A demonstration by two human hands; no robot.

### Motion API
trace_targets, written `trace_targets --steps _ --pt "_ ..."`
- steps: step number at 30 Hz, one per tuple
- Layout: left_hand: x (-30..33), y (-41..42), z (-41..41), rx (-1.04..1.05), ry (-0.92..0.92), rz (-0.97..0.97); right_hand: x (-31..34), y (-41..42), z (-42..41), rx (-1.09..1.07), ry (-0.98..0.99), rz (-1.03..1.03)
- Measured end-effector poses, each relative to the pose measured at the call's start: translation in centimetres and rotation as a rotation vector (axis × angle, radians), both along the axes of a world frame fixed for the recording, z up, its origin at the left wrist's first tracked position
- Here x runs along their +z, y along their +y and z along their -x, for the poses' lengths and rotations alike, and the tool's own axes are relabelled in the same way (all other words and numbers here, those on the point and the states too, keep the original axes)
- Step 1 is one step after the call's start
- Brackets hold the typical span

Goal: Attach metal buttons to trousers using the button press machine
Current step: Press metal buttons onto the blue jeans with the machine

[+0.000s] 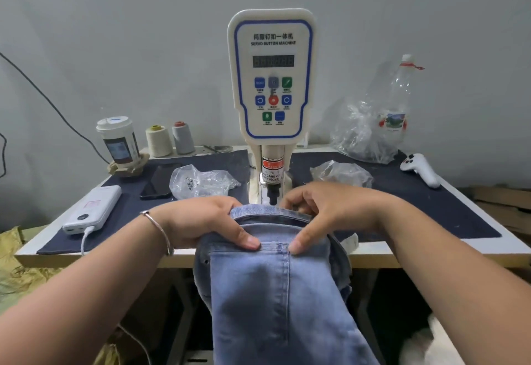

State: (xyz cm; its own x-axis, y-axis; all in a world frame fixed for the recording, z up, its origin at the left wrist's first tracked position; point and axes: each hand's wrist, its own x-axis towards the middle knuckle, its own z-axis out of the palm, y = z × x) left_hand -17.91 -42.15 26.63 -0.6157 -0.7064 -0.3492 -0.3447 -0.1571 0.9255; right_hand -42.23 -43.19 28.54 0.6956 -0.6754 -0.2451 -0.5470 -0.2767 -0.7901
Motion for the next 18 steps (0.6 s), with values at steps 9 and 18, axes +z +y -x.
trace_targets --steps 9,18 --pt "-3.7 -2.2 -6.0 0.472 0.079 -0.097 -5.4 -4.8 2.4 -0.577 -0.363 0.191" --pt "-10.9 -6.8 -6.8 0.588 -0.796 0.572 -12.6 -10.8 8.6 -0.992 0.192 0.702"
